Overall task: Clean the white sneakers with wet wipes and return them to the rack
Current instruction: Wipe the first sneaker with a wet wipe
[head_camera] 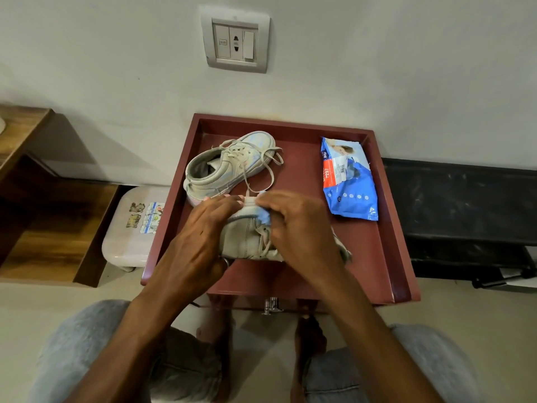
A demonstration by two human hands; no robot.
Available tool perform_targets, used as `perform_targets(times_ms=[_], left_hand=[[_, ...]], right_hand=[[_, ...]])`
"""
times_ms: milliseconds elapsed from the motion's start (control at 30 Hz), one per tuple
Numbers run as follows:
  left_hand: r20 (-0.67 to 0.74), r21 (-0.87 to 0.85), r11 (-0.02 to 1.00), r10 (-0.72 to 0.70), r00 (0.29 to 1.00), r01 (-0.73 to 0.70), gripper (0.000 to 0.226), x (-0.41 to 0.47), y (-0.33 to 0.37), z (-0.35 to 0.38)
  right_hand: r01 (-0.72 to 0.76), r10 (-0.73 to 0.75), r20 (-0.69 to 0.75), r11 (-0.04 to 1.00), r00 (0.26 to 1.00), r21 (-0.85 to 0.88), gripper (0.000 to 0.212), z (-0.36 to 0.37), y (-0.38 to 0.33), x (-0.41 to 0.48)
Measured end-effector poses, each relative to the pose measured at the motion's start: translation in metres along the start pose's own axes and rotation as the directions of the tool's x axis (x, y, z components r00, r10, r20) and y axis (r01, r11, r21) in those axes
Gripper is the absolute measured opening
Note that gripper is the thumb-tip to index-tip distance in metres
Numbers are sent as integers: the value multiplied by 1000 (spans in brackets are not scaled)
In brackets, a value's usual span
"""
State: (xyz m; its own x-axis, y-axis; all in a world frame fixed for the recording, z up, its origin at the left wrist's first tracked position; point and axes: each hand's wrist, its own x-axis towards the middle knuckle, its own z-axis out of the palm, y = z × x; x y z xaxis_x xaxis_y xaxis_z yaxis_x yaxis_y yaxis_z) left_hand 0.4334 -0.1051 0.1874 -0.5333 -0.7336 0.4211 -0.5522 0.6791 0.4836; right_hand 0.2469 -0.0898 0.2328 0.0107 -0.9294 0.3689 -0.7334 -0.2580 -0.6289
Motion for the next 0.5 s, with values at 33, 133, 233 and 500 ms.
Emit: perform_targets(times_ms=[33,133,233,500], left_hand=[[2,5,1000,-2,1000,2,100,1,0,0],[17,21,1000,-9,1000,8,99,2,-1,-1],[32,42,999,-4,999,2,99,4,-1,-1],[75,130,992,-7,997,-3,89,4,-11,3]], right_hand=[[-50,50,0,999,999,-23,27,-5,7,0],[-216,231,69,960,970,-177,30,-21,33,1],[-354,388,131,908,912,-225,38,-31,51,3],[-402,437,127,887,891,-227,37,-38,67,1]])
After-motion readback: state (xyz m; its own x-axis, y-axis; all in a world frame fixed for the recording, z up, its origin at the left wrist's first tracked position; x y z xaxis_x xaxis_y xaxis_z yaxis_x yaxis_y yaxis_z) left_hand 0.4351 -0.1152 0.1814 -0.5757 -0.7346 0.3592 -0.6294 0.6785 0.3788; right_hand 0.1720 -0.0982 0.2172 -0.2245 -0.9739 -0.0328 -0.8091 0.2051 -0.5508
